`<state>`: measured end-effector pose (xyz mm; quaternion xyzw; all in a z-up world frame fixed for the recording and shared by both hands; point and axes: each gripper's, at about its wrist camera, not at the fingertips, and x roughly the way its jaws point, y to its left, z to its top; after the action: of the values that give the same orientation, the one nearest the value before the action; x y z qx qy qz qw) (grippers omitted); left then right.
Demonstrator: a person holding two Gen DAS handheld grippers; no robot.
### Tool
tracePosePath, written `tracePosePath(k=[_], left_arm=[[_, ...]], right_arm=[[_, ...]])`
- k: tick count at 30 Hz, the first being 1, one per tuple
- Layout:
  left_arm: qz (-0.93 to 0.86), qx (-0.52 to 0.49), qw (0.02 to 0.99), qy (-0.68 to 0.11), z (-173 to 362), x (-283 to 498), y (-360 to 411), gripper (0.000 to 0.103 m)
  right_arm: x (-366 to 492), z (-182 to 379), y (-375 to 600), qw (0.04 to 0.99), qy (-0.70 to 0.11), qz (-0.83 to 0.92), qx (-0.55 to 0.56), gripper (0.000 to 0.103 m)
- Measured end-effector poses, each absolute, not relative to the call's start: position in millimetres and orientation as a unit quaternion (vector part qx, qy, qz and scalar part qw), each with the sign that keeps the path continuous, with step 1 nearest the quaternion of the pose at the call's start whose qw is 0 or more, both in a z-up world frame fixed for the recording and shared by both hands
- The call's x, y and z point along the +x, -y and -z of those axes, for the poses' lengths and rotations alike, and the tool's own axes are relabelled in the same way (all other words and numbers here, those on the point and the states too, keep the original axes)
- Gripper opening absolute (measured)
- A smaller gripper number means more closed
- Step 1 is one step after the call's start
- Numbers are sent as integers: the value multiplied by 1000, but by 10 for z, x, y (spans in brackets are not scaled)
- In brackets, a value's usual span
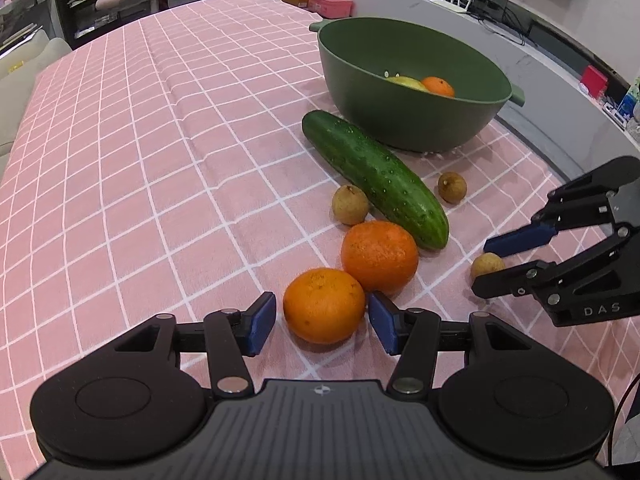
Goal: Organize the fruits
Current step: 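Grasp an orange with the left tool while the right tool grasps a kiwi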
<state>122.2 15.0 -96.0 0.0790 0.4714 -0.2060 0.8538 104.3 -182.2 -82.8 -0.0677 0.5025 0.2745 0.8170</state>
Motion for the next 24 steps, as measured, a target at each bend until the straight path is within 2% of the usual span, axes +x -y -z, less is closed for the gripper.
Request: tracePosePath(k=[5, 16, 24], left_arm=[[216, 78, 852, -470, 958, 1241, -141, 52], [208, 75, 852, -475, 882, 1198, -159, 51], [206, 84, 859, -462, 545, 1163, -251, 51]], right_arm=[[1042, 840, 1816, 814, -507, -276, -69, 22], [1061, 824, 1841, 812, -514, -270, -59, 21], [1052, 607, 1970, 814, -516, -263, -44, 21]])
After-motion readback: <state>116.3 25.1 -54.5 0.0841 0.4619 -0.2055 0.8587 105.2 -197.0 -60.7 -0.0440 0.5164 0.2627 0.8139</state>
